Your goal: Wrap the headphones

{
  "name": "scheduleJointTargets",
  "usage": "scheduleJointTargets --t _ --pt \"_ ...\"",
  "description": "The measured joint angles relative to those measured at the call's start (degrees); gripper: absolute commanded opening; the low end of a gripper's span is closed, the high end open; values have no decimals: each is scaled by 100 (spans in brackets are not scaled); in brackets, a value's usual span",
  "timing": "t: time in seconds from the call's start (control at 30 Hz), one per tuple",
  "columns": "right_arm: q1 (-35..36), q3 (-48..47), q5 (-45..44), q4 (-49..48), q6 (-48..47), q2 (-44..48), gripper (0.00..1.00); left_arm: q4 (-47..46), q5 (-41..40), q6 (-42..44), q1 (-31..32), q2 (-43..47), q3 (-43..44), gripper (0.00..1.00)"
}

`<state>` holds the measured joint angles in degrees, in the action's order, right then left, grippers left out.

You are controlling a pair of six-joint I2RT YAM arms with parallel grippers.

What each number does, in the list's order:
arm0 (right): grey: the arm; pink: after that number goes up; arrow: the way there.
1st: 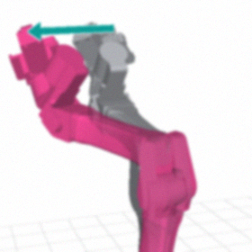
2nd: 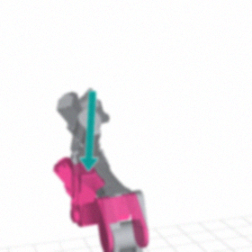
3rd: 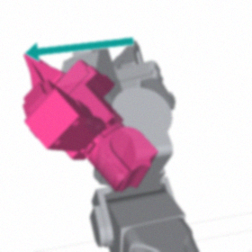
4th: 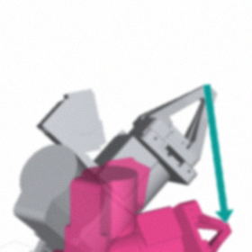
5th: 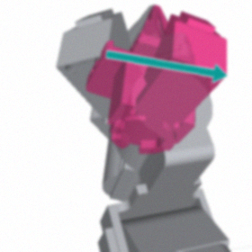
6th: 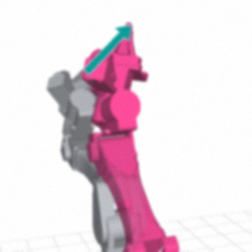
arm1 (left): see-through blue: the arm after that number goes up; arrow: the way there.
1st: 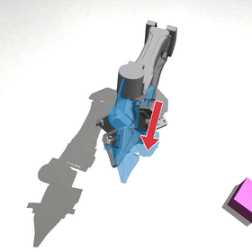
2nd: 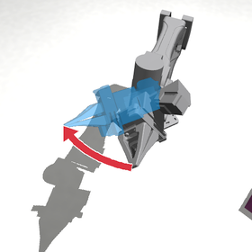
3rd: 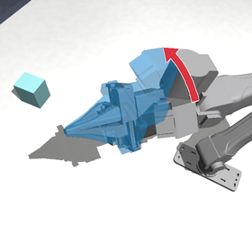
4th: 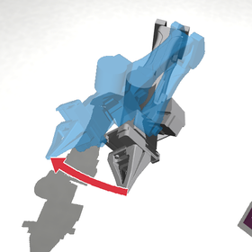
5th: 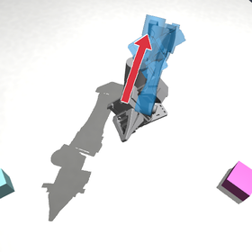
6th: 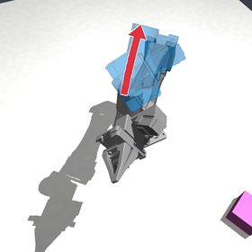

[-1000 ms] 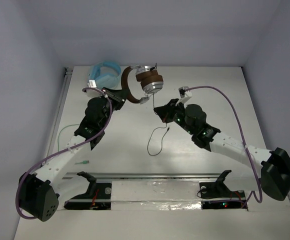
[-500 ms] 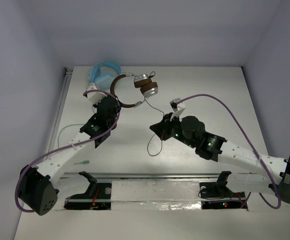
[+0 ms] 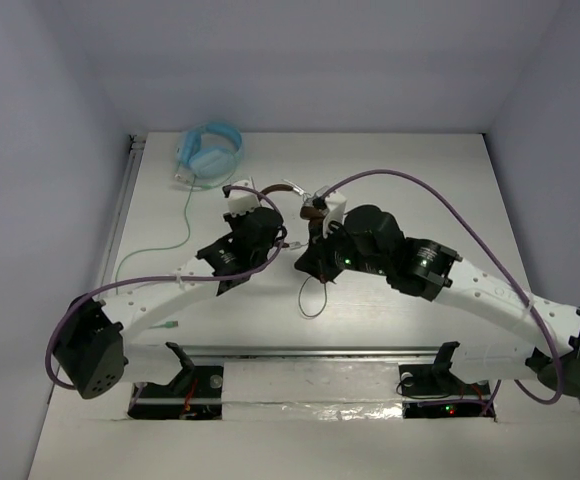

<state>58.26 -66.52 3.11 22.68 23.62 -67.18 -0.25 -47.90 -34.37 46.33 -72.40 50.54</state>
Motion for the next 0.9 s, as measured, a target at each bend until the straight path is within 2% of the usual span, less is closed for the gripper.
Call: scheduleJointTargets --t 0.23,0.53,0.7,0.9 --pt "0 -234 85 887 -402 -280 0 787 793 907 44 -81 380 0" --pt "-15 -560 -787 1318 -719 -656 0 2234 2334 2459 44 -101 1506 0" --pt "-138 -693 -1110 1617 -850 -623 0 2885 2658 2973 46 -103 1471 0" --pt "-387 -693 -1355 1897 -885 -476 0 3134 2885 3193 22 37 1311 0"
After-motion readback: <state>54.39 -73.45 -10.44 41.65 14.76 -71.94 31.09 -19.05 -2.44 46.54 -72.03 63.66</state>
